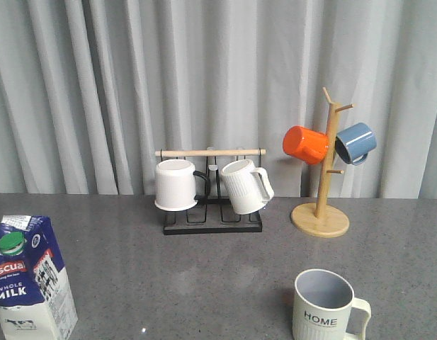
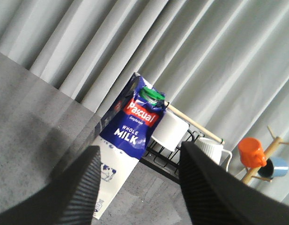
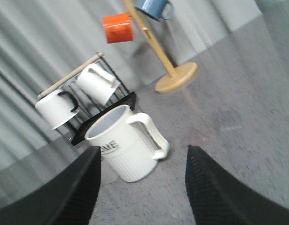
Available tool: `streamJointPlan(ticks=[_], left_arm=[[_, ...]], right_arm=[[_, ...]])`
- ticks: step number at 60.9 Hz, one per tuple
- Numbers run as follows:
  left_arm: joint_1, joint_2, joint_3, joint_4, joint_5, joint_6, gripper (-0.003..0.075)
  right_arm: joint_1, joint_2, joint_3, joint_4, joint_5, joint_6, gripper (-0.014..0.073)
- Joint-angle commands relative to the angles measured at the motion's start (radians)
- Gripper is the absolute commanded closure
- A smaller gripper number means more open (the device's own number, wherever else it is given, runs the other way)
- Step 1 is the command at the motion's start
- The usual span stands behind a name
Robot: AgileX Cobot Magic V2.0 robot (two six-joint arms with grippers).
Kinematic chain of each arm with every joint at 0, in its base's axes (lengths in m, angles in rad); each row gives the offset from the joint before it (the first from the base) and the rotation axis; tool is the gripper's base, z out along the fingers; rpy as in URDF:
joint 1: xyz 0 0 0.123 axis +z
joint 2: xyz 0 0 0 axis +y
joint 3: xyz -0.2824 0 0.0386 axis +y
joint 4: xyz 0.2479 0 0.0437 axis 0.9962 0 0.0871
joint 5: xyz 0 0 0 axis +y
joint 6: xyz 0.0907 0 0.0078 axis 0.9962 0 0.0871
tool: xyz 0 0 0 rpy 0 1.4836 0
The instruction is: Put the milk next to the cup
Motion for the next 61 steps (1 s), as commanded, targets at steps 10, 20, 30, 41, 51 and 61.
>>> streamJointPlan(ticks=[10, 20, 30, 41, 51, 61], left_arm=[[-0.004, 0.095, -0.313, 0.051, 0.301, 0.164, 0.0342], [-0.004, 0.25, -0.483, 0.051, 0.468, 0.265, 0.0342], [-0.003, 0.355, -0.555, 0.051, 0.457, 0.299, 0.0342], [-0.003, 0.391, -0.556, 0.051, 0.445, 0.299, 0.0342], [-0.003, 0.393, -0.556, 0.051, 0.445, 0.299, 0.0343], [-0.003, 0.393, -0.556, 0.051, 0.445, 0.299, 0.0343]], right_arm=[[-0.005, 0.247, -0.382, -0.042, 0.212, -0.233, 0.0183], [-0.005, 0.483, -0.593, -0.042, 0.409, -0.328, 0.0183], [-0.005, 0.695, -0.64, -0.061, 0.423, -0.366, 0.0183], [-0.005, 0.898, -0.64, -0.06, 0.349, -0.401, 0.0183], [-0.004, 1.054, -0.64, 0.03, 0.296, -0.477, 0.0183], [-0.004, 1.152, -0.64, 0.13, 0.197, -0.586, 0.0183]])
